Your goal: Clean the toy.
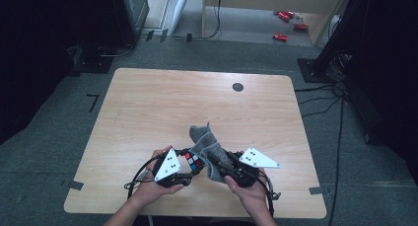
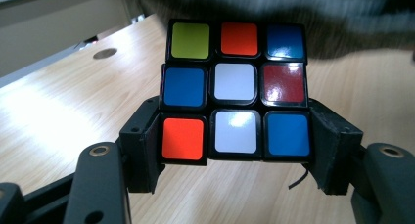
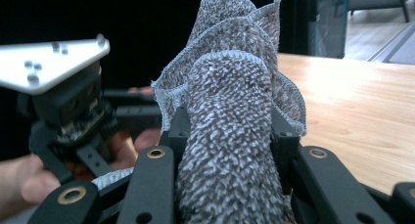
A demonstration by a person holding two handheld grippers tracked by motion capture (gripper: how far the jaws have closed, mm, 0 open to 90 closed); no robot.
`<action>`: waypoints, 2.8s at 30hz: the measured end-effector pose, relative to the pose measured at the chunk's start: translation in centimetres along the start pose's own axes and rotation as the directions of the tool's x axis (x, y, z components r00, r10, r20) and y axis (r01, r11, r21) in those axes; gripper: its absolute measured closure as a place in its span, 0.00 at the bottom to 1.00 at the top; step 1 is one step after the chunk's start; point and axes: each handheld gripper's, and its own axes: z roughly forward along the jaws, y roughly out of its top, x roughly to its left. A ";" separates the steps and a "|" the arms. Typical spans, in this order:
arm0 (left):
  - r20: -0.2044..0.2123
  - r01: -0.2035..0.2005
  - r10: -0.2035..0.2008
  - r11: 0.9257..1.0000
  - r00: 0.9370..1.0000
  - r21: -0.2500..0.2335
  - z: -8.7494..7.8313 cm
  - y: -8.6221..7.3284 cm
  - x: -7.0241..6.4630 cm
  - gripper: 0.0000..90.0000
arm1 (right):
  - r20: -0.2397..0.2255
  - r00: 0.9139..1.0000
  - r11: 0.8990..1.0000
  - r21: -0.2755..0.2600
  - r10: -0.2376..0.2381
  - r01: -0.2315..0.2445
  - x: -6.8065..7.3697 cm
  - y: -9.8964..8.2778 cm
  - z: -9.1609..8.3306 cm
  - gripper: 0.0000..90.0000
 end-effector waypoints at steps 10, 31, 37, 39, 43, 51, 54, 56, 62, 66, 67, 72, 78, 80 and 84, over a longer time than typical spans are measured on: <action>0.010 0.034 -0.034 0.999 0.999 -0.040 -0.6 0.1 0.5 0.38 | 0.067 0.992 0.992 0.072 0.102 -0.107 -2.5 -1.6 0.4 0.71; 0.078 0.211 -0.201 0.965 0.976 -0.158 -2.3 0.6 2.7 0.38 | 0.090 0.990 0.988 0.119 -0.112 0.101 -2.3 -2.9 1.2 0.71; 0.113 0.231 -0.215 0.959 0.970 -0.162 -2.4 0.8 2.6 0.38 | -0.015 0.929 0.918 0.146 -0.371 0.369 0.6 -4.1 2.7 0.72; 0.108 0.240 -0.225 0.957 0.968 -0.162 -2.5 0.8 2.8 0.38 | -0.055 0.914 0.901 0.154 -0.402 0.406 1.2 -4.6 3.0 0.72; 0.091 0.253 -0.241 0.953 0.966 -0.166 -2.7 0.8 3.1 0.38 | -0.088 0.898 0.880 0.180 -0.430 0.439 1.6 -4.9 3.4 0.70; 0.102 0.250 -0.236 0.957 0.966 -0.149 -2.3 0.8 2.9 0.38 | 0.071 0.935 0.936 0.097 -0.347 0.340 -0.4 -3.4 1.9 0.70; 0.102 0.252 -0.239 0.957 0.966 -0.145 -2.3 0.8 2.9 0.38 | 0.027 0.923 0.919 0.111 -0.384 0.379 0.4 -3.8 2.3 0.70; 0.097 0.258 -0.246 0.956 0.964 -0.142 -2.3 0.8 2.9 0.38 | -0.015 0.912 0.903 0.138 -0.409 0.407 1.0 -4.4 2.8 0.69; 0.078 0.261 -0.252 0.956 0.965 -0.135 -2.4 0.6 3.2 0.38 | -0.085 0.904 0.880 0.209 -0.419 0.427 1.4 -5.1 3.5 0.67; 0.084 0.252 -0.243 0.959 0.966 -0.127 -2.2 0.6 3.0 0.38 | 0.045 0.933 0.923 0.167 -0.358 0.346 -0.1 -4.2 2.7 0.68; 0.086 0.251 -0.241 0.960 0.967 -0.127 -2.2 0.6 3.0 0.38 | 0.075 0.938 0.935 0.137 -0.340 0.328 -0.4 -3.9 2.4 0.68; 0.085 0.254 -0.245 0.958 0.966 -0.129 -2.1 0.7 3.0 0.38 | 0.050 0.924 0.921 0.116 -0.380 0.372 0.5 -3.9 2.4 0.67; 0.072 0.263 -0.255 0.955 0.964 -0.135 -2.4 0.7 3.2 0.38 | -0.054 0.906 0.889 0.176 -0.419 0.422 1.5 -4.9 3.3 0.67; 0.071 0.262 -0.254 0.956 0.965 -0.134 -2.4 0.7 3.3 0.38 | -0.034 0.910 0.893 0.179 -0.414 0.413 1.1 -4.7 3.1 0.67; 0.075 0.259 -0.251 0.957 0.965 -0.129 -2.3 0.7 3.1 0.38 | 0.077 0.944 0.942 0.131 -0.320 0.308 -0.3 -3.8 2.2 0.67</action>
